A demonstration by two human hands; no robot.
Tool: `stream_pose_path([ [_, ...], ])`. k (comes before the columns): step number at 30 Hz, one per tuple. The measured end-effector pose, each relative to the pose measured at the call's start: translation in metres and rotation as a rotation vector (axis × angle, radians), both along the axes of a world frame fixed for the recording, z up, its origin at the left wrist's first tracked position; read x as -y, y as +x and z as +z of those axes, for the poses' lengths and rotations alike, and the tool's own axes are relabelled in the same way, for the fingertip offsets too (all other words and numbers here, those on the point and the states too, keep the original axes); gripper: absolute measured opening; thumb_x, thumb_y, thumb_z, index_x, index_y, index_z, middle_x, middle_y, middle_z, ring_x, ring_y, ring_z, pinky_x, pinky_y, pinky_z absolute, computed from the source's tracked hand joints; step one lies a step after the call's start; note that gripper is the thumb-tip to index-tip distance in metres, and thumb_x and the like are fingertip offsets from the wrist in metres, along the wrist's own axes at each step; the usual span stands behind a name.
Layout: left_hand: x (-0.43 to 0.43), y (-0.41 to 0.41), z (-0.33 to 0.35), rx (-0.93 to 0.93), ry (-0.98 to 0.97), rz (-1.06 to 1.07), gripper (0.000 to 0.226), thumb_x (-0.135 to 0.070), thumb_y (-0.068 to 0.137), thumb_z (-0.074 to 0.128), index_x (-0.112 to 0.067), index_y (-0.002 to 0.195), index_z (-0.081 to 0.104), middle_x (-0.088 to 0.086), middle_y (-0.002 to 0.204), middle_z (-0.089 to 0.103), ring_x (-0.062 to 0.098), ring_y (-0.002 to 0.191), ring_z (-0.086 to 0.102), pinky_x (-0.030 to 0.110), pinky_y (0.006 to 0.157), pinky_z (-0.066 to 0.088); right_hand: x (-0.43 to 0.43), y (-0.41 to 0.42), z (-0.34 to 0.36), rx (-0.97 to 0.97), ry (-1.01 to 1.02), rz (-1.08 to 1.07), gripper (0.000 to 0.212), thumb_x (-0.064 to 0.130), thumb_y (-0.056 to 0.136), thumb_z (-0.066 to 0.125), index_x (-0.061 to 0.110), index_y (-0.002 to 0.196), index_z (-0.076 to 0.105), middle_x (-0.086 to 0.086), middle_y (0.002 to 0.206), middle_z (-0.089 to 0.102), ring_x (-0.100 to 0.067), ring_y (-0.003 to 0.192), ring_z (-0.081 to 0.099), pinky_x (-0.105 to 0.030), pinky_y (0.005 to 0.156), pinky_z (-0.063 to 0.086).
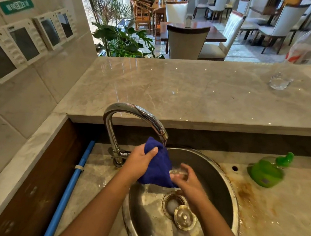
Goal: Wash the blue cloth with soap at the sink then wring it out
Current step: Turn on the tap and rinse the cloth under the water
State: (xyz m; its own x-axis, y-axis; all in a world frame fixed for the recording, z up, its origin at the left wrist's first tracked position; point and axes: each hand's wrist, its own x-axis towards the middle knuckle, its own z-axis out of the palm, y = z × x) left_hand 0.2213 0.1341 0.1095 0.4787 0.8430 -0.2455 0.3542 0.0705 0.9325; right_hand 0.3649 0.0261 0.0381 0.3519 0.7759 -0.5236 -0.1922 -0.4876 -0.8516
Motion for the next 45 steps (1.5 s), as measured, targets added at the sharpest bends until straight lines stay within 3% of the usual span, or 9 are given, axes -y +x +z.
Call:
stream_pose_path([
  [3, -0.008, 0.0, 0.009, -0.104, 0.033, -0.264, 0.017, -0.034, 0.102, 0.052, -0.029, 0.116, 0.061, 0.0, 0.109, 0.07, 0.017, 0.1, 0.067, 0.038, 0.094, 0.051, -0.01, 0.019, 0.027, 0.283, 0.136, 0.136, 0.084, 0.049, 0.082, 0.074, 0.035, 0.152, 0.03, 0.014, 0.141, 0.038, -0.012, 0.131, 0.042, -0.028, 0.09, 0.047],
  [6, -0.013, 0.004, 0.018, -0.18, 0.035, -0.491, 0.037, -0.039, 0.1, 0.057, -0.043, 0.135, 0.047, -0.003, 0.135, 0.061, 0.015, 0.116, 0.062, 0.042, 0.106, 0.047, -0.03, 0.028, 0.054, 0.126, 0.232, 0.356, 0.087, 0.067, 0.07, 0.074, 0.032, 0.144, 0.045, 0.009, 0.143, 0.053, -0.014, 0.129, 0.054, -0.042, 0.105, 0.05],
  [9, -0.015, 0.006, 0.032, -0.256, 0.053, -0.57, 0.067, -0.036, 0.099, 0.06, -0.032, 0.156, 0.024, -0.005, 0.154, 0.04, 0.01, 0.126, 0.051, 0.031, 0.106, 0.043, -0.04, 0.033, 0.059, -0.045, 0.224, 0.519, 0.051, 0.047, 0.088, 0.069, 0.017, 0.129, 0.06, -0.01, 0.124, 0.068, -0.028, 0.113, 0.067, -0.044, 0.099, 0.054],
  [15, -0.032, -0.005, 0.027, -0.236, -0.174, -0.587, 0.083, -0.017, 0.087, 0.075, -0.031, 0.154, 0.027, -0.004, 0.135, 0.056, 0.019, 0.12, 0.061, 0.039, 0.106, 0.05, -0.034, 0.027, 0.042, -0.076, 0.303, 0.303, 0.026, 0.029, 0.092, 0.068, 0.016, 0.114, 0.069, -0.014, 0.112, 0.071, -0.031, 0.102, 0.069, -0.051, 0.094, 0.055],
  [21, -0.042, -0.036, 0.001, -0.167, -0.269, -0.392, 0.033, -0.022, 0.085, 0.075, -0.008, 0.115, 0.07, 0.014, 0.106, 0.075, 0.028, 0.099, 0.067, 0.05, 0.1, 0.049, -0.034, 0.018, 0.049, -0.077, 0.377, 0.078, 0.017, 0.019, 0.099, 0.056, 0.028, 0.109, 0.067, -0.005, 0.115, 0.069, -0.025, 0.101, 0.071, -0.047, 0.089, 0.059],
  [28, 0.026, -0.012, -0.039, 0.886, -0.755, 0.364, 0.048, -0.028, 0.091, 0.061, -0.006, 0.134, 0.057, 0.021, 0.129, 0.068, 0.039, 0.124, 0.06, 0.055, 0.11, 0.042, -0.046, -0.014, 0.049, -0.379, 0.397, -0.171, 0.019, 0.016, 0.103, 0.047, 0.019, 0.115, 0.061, -0.013, 0.121, 0.064, -0.036, 0.112, 0.063, -0.058, 0.101, 0.05],
  [36, 0.035, 0.004, -0.027, 0.613, -1.02, 0.364, 0.036, -0.031, 0.099, 0.061, -0.004, 0.122, 0.065, 0.024, 0.114, 0.074, 0.039, 0.118, 0.063, 0.051, 0.109, 0.044, -0.048, -0.019, 0.053, -0.457, 0.405, -0.139, 0.019, 0.019, 0.102, 0.048, 0.019, 0.116, 0.062, -0.008, 0.101, 0.066, -0.021, 0.084, 0.062, -0.037, 0.079, 0.05],
  [39, 0.025, 0.005, -0.025, 0.515, -0.944, 0.379, 0.029, -0.028, 0.1, 0.06, -0.008, 0.12, 0.065, 0.022, 0.116, 0.073, 0.039, 0.112, 0.065, 0.055, 0.105, 0.046, -0.049, -0.011, 0.058, -0.317, 0.395, -0.066, 0.02, 0.02, 0.103, 0.047, 0.02, 0.119, 0.059, -0.008, 0.108, 0.068, -0.024, 0.09, 0.066, -0.042, 0.084, 0.053],
  [45, 0.01, 0.015, -0.019, 0.38, -0.32, 0.408, 0.03, -0.037, 0.104, 0.049, -0.022, 0.129, 0.054, 0.008, 0.126, 0.064, 0.027, 0.11, 0.066, 0.052, 0.094, 0.056, -0.054, 0.001, 0.05, 0.285, 0.288, -0.044, 0.013, 0.024, 0.105, 0.044, 0.026, 0.106, 0.056, -0.01, 0.104, 0.066, -0.023, 0.081, 0.066, -0.037, 0.071, 0.055],
])
